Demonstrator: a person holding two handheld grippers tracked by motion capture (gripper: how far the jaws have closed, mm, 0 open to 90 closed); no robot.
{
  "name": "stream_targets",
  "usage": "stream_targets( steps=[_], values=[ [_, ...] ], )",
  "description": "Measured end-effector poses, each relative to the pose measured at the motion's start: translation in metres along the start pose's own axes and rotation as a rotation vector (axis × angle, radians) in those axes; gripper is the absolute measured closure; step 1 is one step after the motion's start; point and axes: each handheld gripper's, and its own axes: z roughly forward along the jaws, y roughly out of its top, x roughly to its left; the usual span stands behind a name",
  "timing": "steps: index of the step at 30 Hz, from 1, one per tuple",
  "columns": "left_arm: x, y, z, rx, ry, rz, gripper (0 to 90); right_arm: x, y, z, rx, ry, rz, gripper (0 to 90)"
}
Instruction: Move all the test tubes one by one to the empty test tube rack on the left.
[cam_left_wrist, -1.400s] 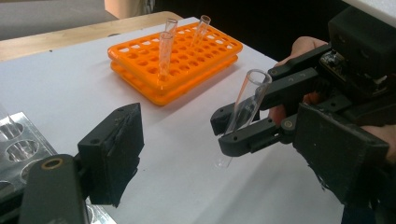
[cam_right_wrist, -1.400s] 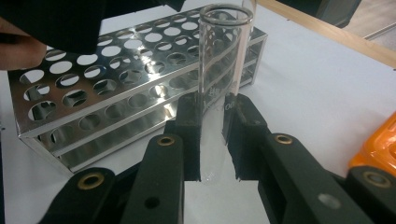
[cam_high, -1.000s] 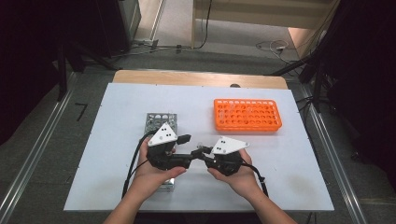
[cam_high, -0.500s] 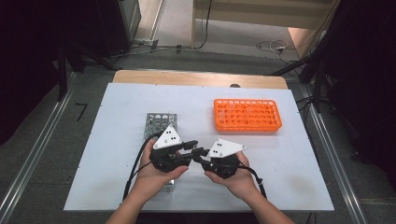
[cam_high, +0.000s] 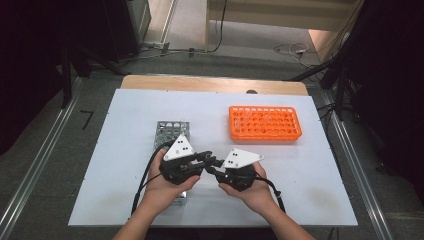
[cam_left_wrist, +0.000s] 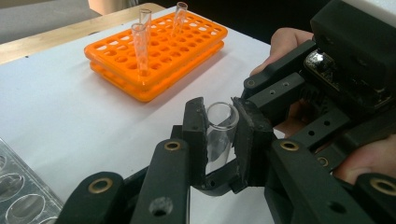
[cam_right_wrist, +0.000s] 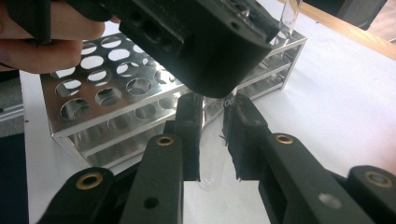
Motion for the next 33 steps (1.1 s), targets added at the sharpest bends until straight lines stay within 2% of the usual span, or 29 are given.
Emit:
stream_targets(
  steps=[7, 12, 17, 23, 33],
  values=[
    [0.011, 0.004, -0.004, -0.019, 0.024, -0.017, 74.7, -0.008, -0.001, -0.005, -0.031, 0.024, 0.036, 42.4],
    [0.020, 0.010, -0.008, -0.037, 0.044, -0.017, 74.8, -0.016, -0.002, -0.011, -0.050, 0.020, 0.074, 17.4],
    [0.032, 0.013, -0.013, -0.052, 0.074, -0.030, 74.8, -0.026, -0.005, -0.019, -0.064, 0.027, 0.098, 1.2],
    [0.048, 0.016, -0.019, -0.076, 0.103, -0.052, 74.8, -0.039, -0.016, -0.035, -0.066, 0.015, 0.118, 0.0],
    [0.067, 0.017, -0.023, -0.082, 0.154, -0.076, 74.8, -0.059, -0.042, -0.068, -0.069, -0.065, 0.153, 0.0]
  ],
)
